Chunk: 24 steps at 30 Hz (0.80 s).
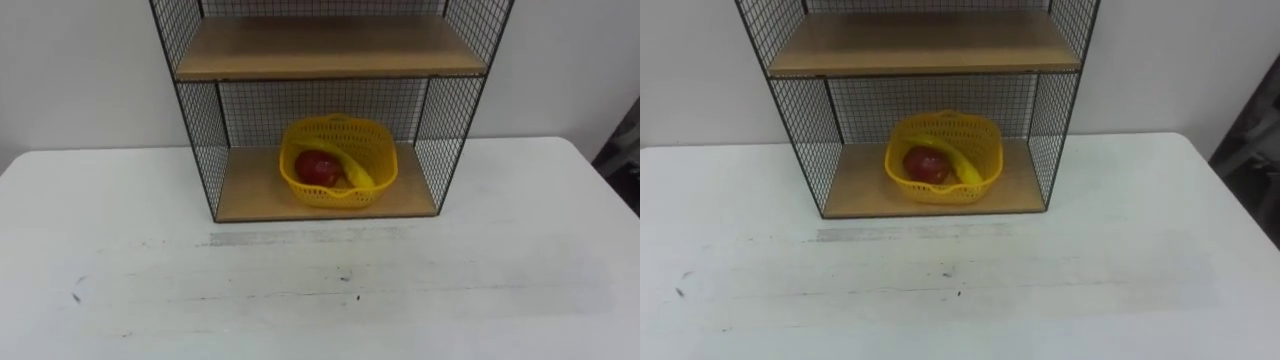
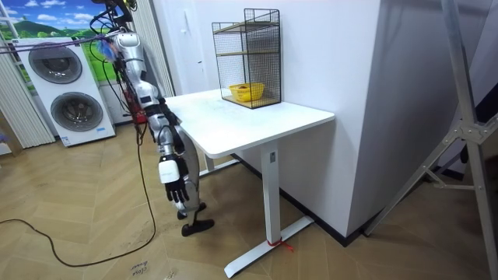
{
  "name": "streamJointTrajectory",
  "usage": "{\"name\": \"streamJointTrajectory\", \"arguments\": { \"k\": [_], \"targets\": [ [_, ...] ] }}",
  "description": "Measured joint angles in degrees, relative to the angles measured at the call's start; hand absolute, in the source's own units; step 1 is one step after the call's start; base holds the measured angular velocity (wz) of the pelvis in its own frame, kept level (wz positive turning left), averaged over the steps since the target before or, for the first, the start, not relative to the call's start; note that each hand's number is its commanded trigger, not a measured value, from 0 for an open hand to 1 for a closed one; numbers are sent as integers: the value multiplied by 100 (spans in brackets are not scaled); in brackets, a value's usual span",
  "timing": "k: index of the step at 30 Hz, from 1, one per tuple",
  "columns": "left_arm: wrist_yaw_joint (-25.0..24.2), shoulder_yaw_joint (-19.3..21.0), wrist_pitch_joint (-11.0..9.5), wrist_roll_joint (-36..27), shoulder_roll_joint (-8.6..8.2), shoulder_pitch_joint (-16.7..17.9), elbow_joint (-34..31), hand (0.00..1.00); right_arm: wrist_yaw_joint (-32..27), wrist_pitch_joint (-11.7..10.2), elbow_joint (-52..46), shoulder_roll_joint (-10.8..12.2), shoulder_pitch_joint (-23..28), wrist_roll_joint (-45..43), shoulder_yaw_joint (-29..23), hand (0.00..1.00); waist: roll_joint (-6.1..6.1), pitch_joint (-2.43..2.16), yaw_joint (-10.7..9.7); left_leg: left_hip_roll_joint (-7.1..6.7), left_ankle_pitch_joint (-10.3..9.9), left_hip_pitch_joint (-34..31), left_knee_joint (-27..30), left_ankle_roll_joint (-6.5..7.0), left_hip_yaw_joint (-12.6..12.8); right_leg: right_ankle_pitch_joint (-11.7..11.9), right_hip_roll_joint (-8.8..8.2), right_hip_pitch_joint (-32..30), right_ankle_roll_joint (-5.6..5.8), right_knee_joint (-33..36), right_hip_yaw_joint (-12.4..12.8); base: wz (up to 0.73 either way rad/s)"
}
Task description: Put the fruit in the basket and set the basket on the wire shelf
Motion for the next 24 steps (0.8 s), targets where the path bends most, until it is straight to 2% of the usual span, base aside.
{"name": "streamJointTrajectory", "arguments": {
  "k": [3, 7, 10, 15, 24],
  "targets": [
    [-3, -274, 92, 246, -100, -54, -18, 0, 85, 23, -9, 143, -38, -323, 310, 0, -14, 16, -3, 0, 5, 21, -19, -6, -2, 1, 6, 18, -3, 0, 7, 0],
    [-3, -499, 163, 424, -251, -111, -22, 0, 193, 193, -7, 307, -32, -711, 802, 0, -37, 28, 18, 5, 4, 13, -17, -5, -9, -2, 9, 39, -6, -6, 7, 0],
    [-35, -764, 240, 472, -279, -161, -22, 0, 337, 272, -15, 340, -45, -1021, 1185, 0, -34, 28, 31, 5, 3, -3, -16, -3, -2, -3, 11, 11, -7, -13, 17, 0],
    [-231, -1154, 290, 644, -280, -301, -24, 0, 433, 264, -205, 360, -236, -1412, 1328, 0, 2, 55, 34, 4, 7, -20, -18, 1, 15, 13, 46, -47, -6, -21, 108, -6],
    [-533, -1374, 425, 736, -300, -413, -20, 0, 652, 204, -359, 443, -348, -1340, 1610, 0, 23, 51, 39, 5, 8, -9, -18, 2, 14, 15, 50, -33, -8, -29, 113, 0]
  ]
}}
